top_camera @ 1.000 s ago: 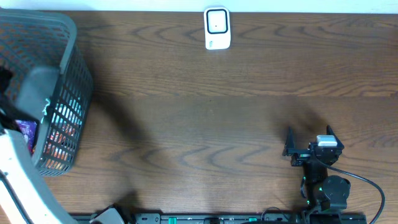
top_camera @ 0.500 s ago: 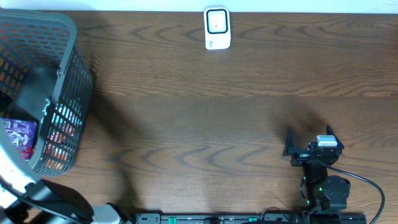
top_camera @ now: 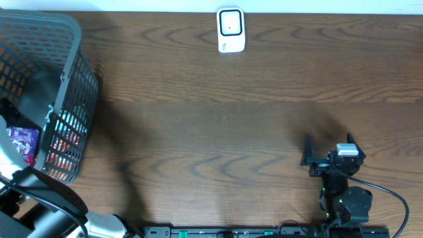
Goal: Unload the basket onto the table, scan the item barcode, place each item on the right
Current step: 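Reach the left gripper into the basket and grasp the purple snack pack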
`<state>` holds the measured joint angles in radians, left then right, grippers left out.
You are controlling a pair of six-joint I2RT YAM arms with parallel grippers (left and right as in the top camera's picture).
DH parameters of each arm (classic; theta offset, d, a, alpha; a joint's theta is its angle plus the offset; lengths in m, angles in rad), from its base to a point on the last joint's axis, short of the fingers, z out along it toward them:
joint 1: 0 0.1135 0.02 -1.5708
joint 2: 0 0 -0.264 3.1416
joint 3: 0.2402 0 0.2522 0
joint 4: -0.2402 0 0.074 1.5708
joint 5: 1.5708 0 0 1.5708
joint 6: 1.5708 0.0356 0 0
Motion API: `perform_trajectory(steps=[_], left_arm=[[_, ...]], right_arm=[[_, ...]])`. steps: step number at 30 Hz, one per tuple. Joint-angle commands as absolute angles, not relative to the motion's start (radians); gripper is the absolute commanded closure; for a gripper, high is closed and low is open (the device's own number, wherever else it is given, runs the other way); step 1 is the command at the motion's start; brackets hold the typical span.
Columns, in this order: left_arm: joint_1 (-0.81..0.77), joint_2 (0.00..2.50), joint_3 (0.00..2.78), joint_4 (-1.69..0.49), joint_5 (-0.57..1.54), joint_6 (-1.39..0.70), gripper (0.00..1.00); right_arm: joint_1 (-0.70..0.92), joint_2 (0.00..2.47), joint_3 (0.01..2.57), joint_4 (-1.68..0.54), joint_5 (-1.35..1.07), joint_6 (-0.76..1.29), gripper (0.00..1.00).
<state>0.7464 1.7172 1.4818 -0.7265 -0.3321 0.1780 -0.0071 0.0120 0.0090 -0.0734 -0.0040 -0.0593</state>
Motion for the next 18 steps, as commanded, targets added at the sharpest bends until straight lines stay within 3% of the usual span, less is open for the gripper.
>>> perform_trajectory(steps=[1,9,14,16,18], left_arm=[[0.752,1.745,1.454,-0.712,-0.353,0.206,0.04],[0.752,1.802,1.394,-0.664,-0.351,0.205,0.04],[0.752,1.826,1.391,-0.662,-0.284,0.205,0.14],[0.752,1.832,1.391,-0.664,-0.271,0.205,0.31],[0.752,1.834,1.391,-0.665,-0.271,0.205,0.59]], right_arm=[[0.000,0.007,0.005,-0.075,-0.006,-0.065,0.01],[0.000,0.007,0.006,-0.075,-0.006,-0.065,0.01],[0.000,0.007,0.005,-0.075,-0.006,-0.064,0.01],[0.000,0.007,0.006,-0.075,-0.006,-0.065,0.01],[0.000,0.007,0.005,-0.075,-0.006,-0.065,0.01]])
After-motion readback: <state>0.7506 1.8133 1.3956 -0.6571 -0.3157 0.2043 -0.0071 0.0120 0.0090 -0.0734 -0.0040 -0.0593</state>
